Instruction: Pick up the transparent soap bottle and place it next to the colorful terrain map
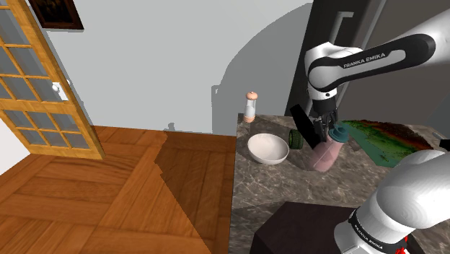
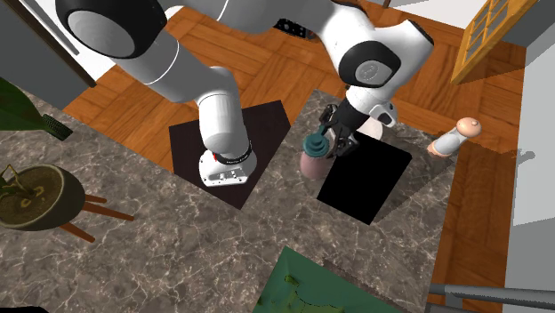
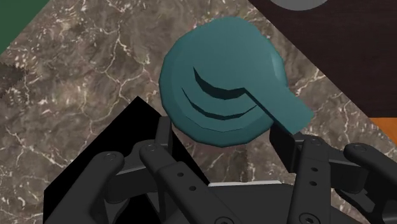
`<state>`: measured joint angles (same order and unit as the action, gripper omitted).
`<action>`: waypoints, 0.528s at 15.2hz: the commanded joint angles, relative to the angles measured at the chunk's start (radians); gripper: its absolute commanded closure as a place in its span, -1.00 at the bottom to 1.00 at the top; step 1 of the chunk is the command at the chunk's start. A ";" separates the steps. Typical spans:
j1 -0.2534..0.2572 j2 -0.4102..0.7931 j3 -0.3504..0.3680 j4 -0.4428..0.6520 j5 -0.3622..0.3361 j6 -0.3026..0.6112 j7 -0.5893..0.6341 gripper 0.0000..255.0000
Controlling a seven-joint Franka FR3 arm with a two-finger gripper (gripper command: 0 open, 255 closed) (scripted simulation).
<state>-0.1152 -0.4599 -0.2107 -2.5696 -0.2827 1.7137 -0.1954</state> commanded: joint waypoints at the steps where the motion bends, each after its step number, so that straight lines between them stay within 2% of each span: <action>1: 0.000 -0.011 0.003 0.020 0.002 -0.031 -0.005 1.00; 8: 0.001 -0.044 0.015 0.090 0.009 -0.133 -0.020 1.00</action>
<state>-0.1149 -0.5017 -0.1984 -2.4957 -0.2757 1.5992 -0.2135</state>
